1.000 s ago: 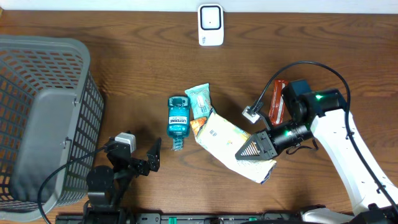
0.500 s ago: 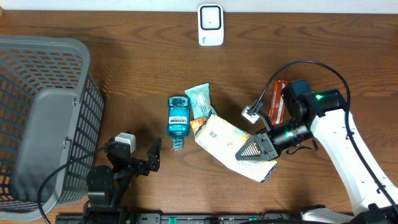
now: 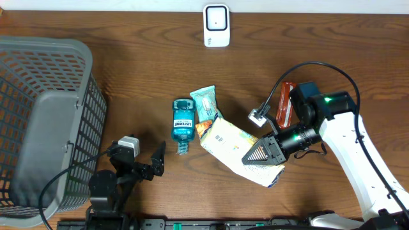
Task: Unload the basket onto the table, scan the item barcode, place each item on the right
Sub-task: 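Lift the yellow snack bag with the right gripper and reorient it, then carry the snack bag to the white scanner and hold it there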
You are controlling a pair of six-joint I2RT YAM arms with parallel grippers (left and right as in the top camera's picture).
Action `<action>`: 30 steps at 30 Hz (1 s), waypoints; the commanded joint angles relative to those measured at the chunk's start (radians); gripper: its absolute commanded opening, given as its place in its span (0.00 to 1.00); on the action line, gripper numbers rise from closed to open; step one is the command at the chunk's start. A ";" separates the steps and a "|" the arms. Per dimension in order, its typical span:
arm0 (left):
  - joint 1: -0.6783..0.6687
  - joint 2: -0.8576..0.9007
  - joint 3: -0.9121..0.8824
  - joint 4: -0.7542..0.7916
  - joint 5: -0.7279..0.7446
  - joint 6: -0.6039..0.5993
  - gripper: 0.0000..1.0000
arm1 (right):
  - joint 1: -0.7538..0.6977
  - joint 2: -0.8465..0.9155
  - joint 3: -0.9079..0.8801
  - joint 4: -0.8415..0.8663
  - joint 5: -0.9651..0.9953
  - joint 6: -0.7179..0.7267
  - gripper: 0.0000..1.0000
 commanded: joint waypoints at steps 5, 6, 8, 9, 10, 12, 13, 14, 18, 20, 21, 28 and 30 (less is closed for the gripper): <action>0.003 0.001 -0.014 -0.028 0.013 0.002 0.98 | -0.006 -0.018 0.019 0.015 -0.036 -0.025 0.01; 0.003 0.001 -0.014 -0.028 0.013 0.002 0.98 | -0.006 -0.018 0.019 0.022 -0.036 -0.025 0.01; 0.003 0.001 -0.014 -0.028 0.013 0.002 0.98 | -0.006 -0.018 0.019 0.036 -0.035 -0.024 0.01; 0.003 0.001 -0.014 -0.028 0.013 0.002 0.98 | -0.006 -0.018 0.019 0.045 -0.035 -0.024 0.01; 0.003 0.001 -0.014 -0.028 0.013 0.002 0.98 | -0.006 -0.018 0.019 0.054 -0.035 -0.024 0.01; 0.003 0.001 -0.014 -0.028 0.013 0.002 0.98 | -0.006 -0.018 0.019 0.073 -0.035 -0.024 0.01; 0.003 0.001 -0.014 -0.028 0.013 0.002 0.98 | -0.006 -0.018 0.019 0.085 -0.035 -0.021 0.01; 0.003 0.001 -0.014 -0.028 0.013 0.002 0.98 | -0.006 -0.018 0.019 0.095 -0.035 -0.021 0.01; 0.003 0.001 -0.014 -0.028 0.013 0.002 0.98 | -0.006 -0.018 0.019 0.148 -0.031 0.002 0.01; 0.003 0.001 -0.014 -0.028 0.013 0.002 0.98 | -0.006 -0.018 0.019 0.187 -0.016 0.038 0.01; 0.003 0.001 -0.014 -0.028 0.013 0.002 0.98 | -0.006 -0.018 0.019 0.206 -0.006 0.057 0.01; 0.003 0.001 -0.014 -0.028 0.013 0.002 0.98 | -0.006 -0.018 0.019 0.330 0.084 0.182 0.01; 0.003 0.001 -0.014 -0.028 0.013 0.002 0.98 | -0.006 -0.018 0.019 0.349 0.084 0.183 0.01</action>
